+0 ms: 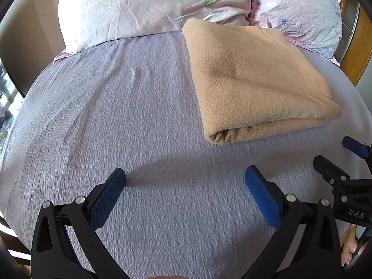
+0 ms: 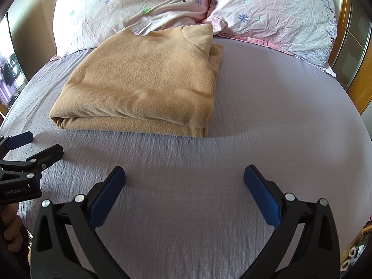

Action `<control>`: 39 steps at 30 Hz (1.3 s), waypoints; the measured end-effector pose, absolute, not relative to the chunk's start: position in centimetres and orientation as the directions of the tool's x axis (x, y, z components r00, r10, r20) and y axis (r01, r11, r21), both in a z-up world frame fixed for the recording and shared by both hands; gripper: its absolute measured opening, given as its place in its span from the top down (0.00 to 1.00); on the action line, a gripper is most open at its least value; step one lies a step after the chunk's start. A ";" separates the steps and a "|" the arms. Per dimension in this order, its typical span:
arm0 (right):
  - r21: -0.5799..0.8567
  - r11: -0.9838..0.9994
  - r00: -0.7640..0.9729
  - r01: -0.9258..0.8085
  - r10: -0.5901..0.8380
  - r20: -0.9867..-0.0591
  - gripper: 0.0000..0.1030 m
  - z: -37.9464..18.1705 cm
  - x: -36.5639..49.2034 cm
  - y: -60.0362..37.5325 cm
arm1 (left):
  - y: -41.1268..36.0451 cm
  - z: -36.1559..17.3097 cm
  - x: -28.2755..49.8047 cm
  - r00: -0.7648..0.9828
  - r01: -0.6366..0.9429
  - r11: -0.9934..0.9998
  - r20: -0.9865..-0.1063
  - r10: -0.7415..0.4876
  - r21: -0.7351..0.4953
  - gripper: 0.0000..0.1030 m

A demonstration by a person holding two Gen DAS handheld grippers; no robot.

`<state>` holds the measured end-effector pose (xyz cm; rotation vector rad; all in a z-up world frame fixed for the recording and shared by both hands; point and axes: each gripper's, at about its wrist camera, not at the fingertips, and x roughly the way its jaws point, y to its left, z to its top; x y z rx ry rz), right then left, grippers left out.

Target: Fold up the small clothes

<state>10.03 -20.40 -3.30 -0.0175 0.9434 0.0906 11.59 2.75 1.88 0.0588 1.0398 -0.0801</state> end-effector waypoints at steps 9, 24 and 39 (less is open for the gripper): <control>0.025 0.996 0.584 -0.086 0.070 -0.809 0.02 -3.3 10.1 -20.4 | 2.9 1.8 11.6 0.501 0.091 0.996 -0.864 -0.038 0.010 0.01; 0.025 0.996 0.585 -0.088 0.071 -0.808 0.02 -3.3 10.1 -20.5 | 3.1 1.7 11.5 0.499 0.087 0.996 -0.866 -0.036 0.009 0.01; 0.025 0.996 0.585 -0.085 0.070 -0.808 0.02 -3.3 10.1 -20.4 | 3.1 1.7 11.6 0.493 0.089 0.996 -0.869 -0.034 0.011 0.01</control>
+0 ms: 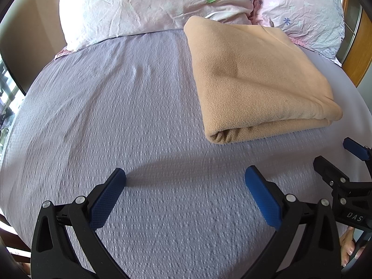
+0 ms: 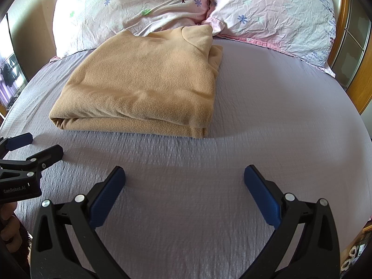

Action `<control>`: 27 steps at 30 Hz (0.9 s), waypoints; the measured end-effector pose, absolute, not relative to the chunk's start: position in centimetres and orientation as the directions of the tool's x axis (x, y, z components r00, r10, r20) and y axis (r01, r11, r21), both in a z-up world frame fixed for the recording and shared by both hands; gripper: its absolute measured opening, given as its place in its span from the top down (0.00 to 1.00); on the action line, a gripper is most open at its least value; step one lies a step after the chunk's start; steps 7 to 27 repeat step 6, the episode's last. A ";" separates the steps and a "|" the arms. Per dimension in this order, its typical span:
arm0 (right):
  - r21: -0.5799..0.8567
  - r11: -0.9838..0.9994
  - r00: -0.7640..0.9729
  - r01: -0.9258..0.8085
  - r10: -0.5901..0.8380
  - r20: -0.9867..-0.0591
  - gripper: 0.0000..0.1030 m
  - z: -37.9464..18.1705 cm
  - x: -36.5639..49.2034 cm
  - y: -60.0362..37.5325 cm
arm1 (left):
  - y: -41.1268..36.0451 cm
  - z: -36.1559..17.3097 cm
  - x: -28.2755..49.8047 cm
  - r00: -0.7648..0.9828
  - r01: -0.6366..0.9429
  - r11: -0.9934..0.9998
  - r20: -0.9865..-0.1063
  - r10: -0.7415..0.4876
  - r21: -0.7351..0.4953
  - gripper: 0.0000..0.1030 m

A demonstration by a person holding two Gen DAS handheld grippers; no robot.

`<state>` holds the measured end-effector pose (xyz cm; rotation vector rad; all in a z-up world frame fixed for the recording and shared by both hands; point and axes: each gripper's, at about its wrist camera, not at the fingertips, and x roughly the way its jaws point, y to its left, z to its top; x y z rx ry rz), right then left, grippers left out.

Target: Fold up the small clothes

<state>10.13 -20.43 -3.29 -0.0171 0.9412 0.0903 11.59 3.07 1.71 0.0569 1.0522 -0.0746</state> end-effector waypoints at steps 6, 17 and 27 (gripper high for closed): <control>0.025 0.996 0.584 -0.084 0.069 -0.809 0.02 -3.3 10.2 -20.4 | 3.1 1.8 11.7 0.488 0.094 0.996 -0.872 -0.036 0.011 0.01; 0.025 0.996 0.584 -0.084 0.069 -0.809 0.02 -3.3 10.2 -20.4 | 3.1 1.8 11.7 0.488 0.094 0.996 -0.872 -0.036 0.011 0.01; 0.025 0.996 0.584 -0.084 0.069 -0.809 0.02 -3.3 10.2 -20.4 | 3.1 1.8 11.7 0.488 0.094 0.996 -0.872 -0.036 0.011 0.01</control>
